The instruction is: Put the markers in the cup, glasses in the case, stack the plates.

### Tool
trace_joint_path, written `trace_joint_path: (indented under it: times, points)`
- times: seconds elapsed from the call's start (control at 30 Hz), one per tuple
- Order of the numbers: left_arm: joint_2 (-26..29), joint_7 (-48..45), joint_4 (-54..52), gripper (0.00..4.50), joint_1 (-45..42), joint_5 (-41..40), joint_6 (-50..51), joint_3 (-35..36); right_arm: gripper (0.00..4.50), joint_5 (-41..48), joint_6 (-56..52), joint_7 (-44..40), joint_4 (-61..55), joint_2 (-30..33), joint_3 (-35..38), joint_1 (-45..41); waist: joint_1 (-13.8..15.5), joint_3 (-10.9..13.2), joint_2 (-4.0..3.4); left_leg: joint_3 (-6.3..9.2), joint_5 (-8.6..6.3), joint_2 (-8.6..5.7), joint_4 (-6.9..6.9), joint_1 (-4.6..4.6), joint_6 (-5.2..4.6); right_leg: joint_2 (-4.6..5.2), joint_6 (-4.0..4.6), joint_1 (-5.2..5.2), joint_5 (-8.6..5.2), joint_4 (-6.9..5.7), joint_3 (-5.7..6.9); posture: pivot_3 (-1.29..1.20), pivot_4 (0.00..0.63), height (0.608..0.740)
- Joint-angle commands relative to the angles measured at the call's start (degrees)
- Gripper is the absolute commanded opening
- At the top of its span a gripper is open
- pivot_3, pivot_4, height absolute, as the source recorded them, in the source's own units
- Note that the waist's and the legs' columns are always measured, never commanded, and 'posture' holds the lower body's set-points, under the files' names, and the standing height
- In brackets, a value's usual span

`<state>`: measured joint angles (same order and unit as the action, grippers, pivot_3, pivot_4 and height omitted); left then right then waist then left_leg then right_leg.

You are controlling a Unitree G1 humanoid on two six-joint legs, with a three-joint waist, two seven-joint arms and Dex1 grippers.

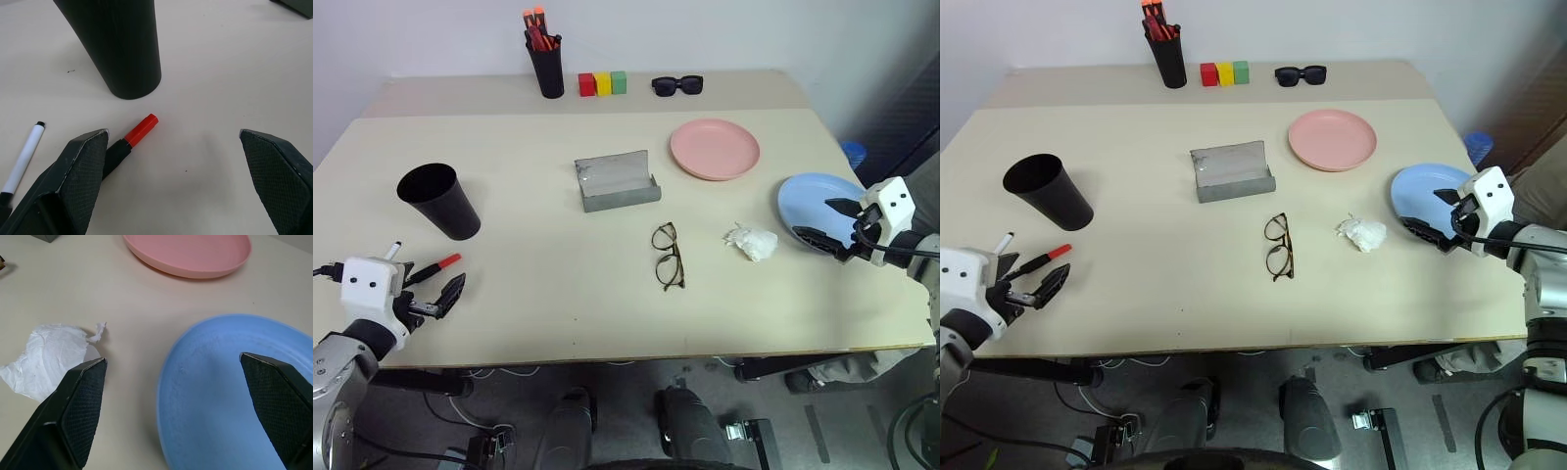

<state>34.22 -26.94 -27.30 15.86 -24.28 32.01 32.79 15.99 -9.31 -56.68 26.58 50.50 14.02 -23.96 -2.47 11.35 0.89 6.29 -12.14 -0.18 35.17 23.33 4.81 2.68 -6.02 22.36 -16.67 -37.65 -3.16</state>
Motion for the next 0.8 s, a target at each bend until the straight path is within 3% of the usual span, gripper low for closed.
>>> trace_joint_path:
  times: [0.03,0.33,0.47,0.6,0.7,0.8]
  points:
    - [0.26,0.45,-1.52,4.40,-0.58,0.16,-0.75,0.49,4.43,0.91,0.11,0.42,-2.98,-0.59,0.55,-0.89,0.01,0.00,0.00,0.00,0.00,0.00,0.00,0.00,0.00,0.00,0.00,0.00,0.00,0.00,0.00,0.00,0.150,0.740]
    - [8.10,-3.75,1.63,4.40,-3.31,-1.66,8.01,0.56,4.43,4.02,-7.40,3.49,-22.04,-6.79,-2.31,1.61,-0.03,0.01,-0.02,0.00,0.00,0.01,-0.01,0.00,0.00,-0.01,-0.01,0.06,0.00,-0.11,-0.02,0.00,0.150,0.740]
    - [17.88,-4.88,7.65,4.40,-8.51,-1.45,17.54,0.83,4.43,7.33,-12.92,5.39,-34.89,-10.23,-5.33,5.80,0.29,-0.01,0.10,0.19,0.00,0.03,-0.01,0.02,0.00,-0.09,0.01,0.07,-0.01,-0.18,0.12,0.00,0.150,0.740]
    - [26.22,-6.35,16.00,4.40,-15.60,0.48,23.39,-5.27,4.43,9.48,-16.95,7.21,-42.54,-13.09,-8.12,8.36,0.02,0.00,0.07,0.15,0.00,0.00,0.02,0.01,0.00,-0.05,0.02,0.07,-0.02,-0.26,0.11,0.00,0.150,0.740]
    - [28.90,-9.03,21.62,4.40,-19.54,0.96,23.19,-8.60,4.43,10.06,-18.91,8.52,-45.66,-14.33,-9.60,9.34,-0.06,0.01,0.05,0.08,0.00,-0.01,-0.01,0.00,0.00,-0.02,0.01,0.12,-0.02,-0.26,0.07,0.00,0.150,0.740]
    - [32.56,-15.97,27.66,4.40,-23.73,2.94,20.43,-18.06,4.43,11.94,-21.21,6.11,-49.36,-13.04,-11.65,10.92,-0.10,0.01,0.05,0.08,0.00,0.02,-0.05,0.02,0.00,-0.06,0.02,0.23,-0.02,-0.31,0.07,0.00,0.150,0.740]
